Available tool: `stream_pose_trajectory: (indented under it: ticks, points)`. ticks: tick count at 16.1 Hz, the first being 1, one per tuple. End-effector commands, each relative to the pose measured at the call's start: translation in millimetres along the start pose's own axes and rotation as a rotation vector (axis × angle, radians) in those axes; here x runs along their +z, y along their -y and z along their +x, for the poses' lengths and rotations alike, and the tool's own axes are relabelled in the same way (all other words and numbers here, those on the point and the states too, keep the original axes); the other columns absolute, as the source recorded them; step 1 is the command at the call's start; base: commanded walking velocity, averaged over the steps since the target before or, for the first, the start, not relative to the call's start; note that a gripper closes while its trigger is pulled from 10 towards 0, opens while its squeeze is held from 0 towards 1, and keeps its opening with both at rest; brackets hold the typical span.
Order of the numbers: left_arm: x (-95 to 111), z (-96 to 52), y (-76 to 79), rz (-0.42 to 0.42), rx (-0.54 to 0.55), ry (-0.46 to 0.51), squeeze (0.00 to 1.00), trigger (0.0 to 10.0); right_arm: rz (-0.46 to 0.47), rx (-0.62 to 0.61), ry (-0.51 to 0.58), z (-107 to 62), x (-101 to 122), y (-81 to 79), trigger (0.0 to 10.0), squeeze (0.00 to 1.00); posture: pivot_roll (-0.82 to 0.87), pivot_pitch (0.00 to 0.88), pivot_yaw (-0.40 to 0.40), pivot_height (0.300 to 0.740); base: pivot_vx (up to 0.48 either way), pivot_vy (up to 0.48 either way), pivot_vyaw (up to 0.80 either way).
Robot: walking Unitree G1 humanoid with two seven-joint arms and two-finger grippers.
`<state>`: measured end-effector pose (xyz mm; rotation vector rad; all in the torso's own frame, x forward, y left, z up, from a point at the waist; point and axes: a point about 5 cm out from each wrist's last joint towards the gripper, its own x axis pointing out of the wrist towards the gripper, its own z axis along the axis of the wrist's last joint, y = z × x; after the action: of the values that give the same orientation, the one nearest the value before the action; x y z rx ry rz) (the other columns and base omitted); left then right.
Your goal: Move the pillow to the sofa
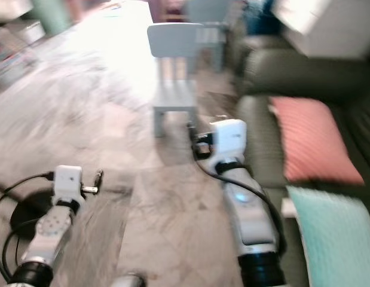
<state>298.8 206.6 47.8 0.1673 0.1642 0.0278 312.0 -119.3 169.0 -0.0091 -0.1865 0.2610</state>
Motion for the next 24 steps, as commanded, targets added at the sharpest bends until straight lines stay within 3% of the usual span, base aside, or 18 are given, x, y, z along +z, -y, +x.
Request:
stream_pose_trajectory:
  ticks: [1,3,4,6,8,12,14,15,16,18,19,24]
  points:
    - [-12.3,-4.3,-6.6,0.008,0.008,-0.062,0.0,10.0,0.019,0.032,0.001,2.6,0.2,-11.2,10.0,0.0,-0.06,0.147,0.007,0.74,0.0,0.0,0.8]
    - [-23.9,-6.6,-4.1,-0.005,-0.028,-0.128,0.0,10.0,0.044,0.064,-0.06,1.7,-12.9,-13.1,10.0,0.0,-0.06,0.145,0.006,0.74,0.0,0.0,0.36]
    - [-39.5,-10.2,-9.1,-0.024,-0.034,-0.213,0.0,10.0,0.021,0.058,-0.211,-6.2,-53.3,-4.8,10.0,0.0,-0.06,0.141,0.003,0.74,0.0,0.0,0.0]
    - [-46.4,-12.1,-10.6,-0.024,-0.044,-0.247,0.0,10.0,0.038,0.035,-0.353,-20.1,-91.2,3.6,10.0,0.0,-0.05,0.138,0.0,0.74,0.0,0.0,0.0]
    - [-51.4,-13.2,-9.3,-0.03,-0.052,-0.265,0.0,10.0,0.034,-0.013,-0.54,-45.3,-134.4,14.9,10.0,0.0,-0.05,0.136,-0.002,0.74,0.0,0.0,0.0]
    - [-75.9,-26.5,-7.8,-0.031,-0.046,-0.407,0.0,10.0,0.044,-0.062,-0.679,-65.5,-161.8,22.5,10.0,0.0,-0.05,0.13,-0.002,0.74,0.0,0.0,0.0]
    - [-103.8,-49.5,-16.5,-0.082,0.027,-0.568,0.0,10.0,0.122,-0.2,-0.857,-100.6,-187.9,35.5,10.0,0.0,-0.04,0.126,-0.006,0.74,0.0,0.0,0.0]
    - [-112.8,-58.4,-17.7,-0.069,0.023,-0.622,0.0,10.0,0.158,-0.229,-0.875,-103.0,-189.7,38.3,10.0,0.0,-0.04,0.128,-0.006,0.74,0.0,0.0,0.0]
    - [-120.8,-67.7,-19.9,-0.015,0.0,-0.668,0.0,10.0,0.137,-0.174,-0.9,-102.4,-190.8,34.4,10.0,0.0,-0.06,0.126,-0.005,0.74,0.0,0.0,0.0]
    - [-125.4,-73.4,-22.3,0.023,-0.018,-0.696,0.0,10.0,0.097,-0.158,-0.922,-107.5,-193.4,35.5,10.0,0.0,-0.07,0.124,-0.004,0.74,0.0,0.0,0.0]
    - [-127.6,-76.2,-22.9,0.038,-0.028,-0.711,0.0,10.0,0.081,-0.163,-0.975,-122.3,-199.3,40.0,10.0,0.0,-0.07,0.124,-0.005,0.74,0.0,0.0,0.0]
    - [-130.0,-78.4,-20.4,0.0,-0.022,-0.725,0.0,10.0,-0.007,-0.087,-1.052,-146.1,-206.3,46.8,10.0,0.0,-0.07,0.124,-0.013,0.74,0.0,0.0,0.0]
